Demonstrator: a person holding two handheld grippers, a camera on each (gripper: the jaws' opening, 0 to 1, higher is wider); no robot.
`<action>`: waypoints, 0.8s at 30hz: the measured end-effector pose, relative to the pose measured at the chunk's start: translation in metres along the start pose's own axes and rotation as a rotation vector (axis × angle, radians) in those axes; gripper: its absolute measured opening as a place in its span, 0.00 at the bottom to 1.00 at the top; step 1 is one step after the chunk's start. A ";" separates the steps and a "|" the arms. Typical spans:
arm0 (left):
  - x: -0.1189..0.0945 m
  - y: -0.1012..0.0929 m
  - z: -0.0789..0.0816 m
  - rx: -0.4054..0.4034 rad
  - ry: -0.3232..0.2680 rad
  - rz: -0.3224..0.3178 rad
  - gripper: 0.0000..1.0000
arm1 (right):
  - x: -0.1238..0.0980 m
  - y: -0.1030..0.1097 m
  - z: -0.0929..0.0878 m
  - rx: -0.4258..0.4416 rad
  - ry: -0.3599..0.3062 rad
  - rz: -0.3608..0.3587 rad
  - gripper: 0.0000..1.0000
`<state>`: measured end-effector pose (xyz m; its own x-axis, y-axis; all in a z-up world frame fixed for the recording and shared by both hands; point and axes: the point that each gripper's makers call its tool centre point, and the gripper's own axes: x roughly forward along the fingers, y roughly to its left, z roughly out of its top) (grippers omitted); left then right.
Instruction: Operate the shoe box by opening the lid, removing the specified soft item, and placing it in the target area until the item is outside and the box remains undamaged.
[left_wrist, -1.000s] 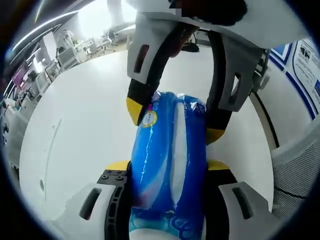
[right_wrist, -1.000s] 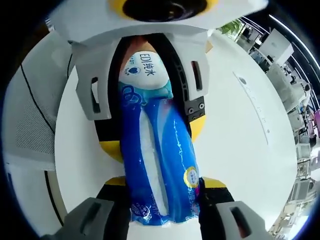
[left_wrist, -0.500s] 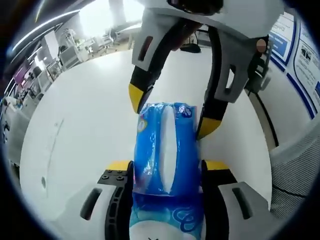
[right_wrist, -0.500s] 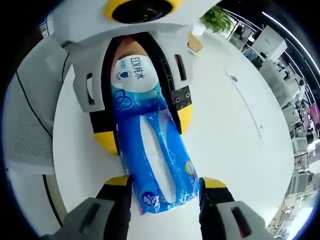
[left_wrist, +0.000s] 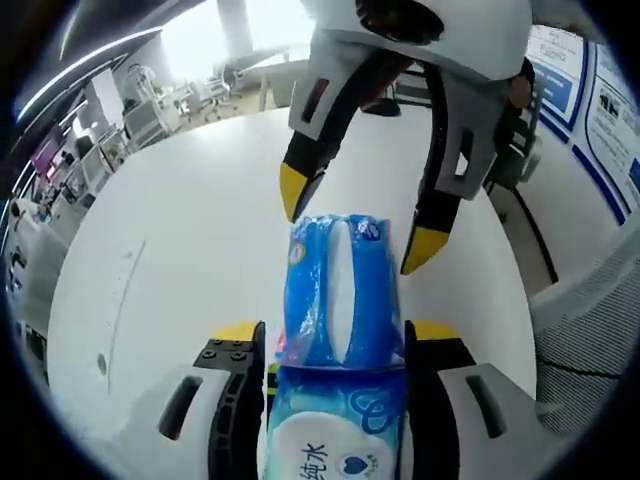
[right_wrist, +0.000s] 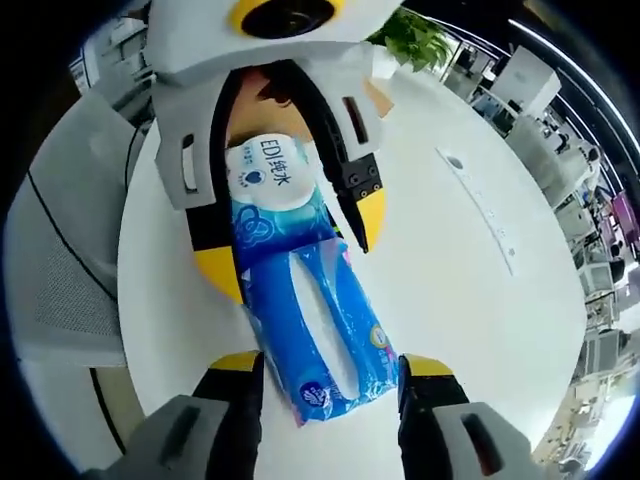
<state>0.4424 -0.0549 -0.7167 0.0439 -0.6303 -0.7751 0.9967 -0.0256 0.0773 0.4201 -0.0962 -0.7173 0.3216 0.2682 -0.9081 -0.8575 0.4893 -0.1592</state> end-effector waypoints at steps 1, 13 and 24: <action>-0.002 0.001 0.000 0.001 -0.002 0.003 0.57 | -0.002 0.000 0.002 0.010 -0.007 -0.005 0.54; -0.046 0.009 0.001 -0.065 -0.079 0.043 0.59 | -0.014 0.012 0.032 0.121 -0.094 -0.025 0.60; -0.087 0.017 -0.021 -0.145 -0.132 0.090 0.61 | -0.012 0.020 0.062 0.211 -0.188 -0.016 0.62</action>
<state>0.4568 0.0162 -0.6614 0.1333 -0.7213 -0.6797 0.9890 0.1409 0.0445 0.4235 -0.0381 -0.6857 0.4203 0.3984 -0.8153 -0.7556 0.6511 -0.0713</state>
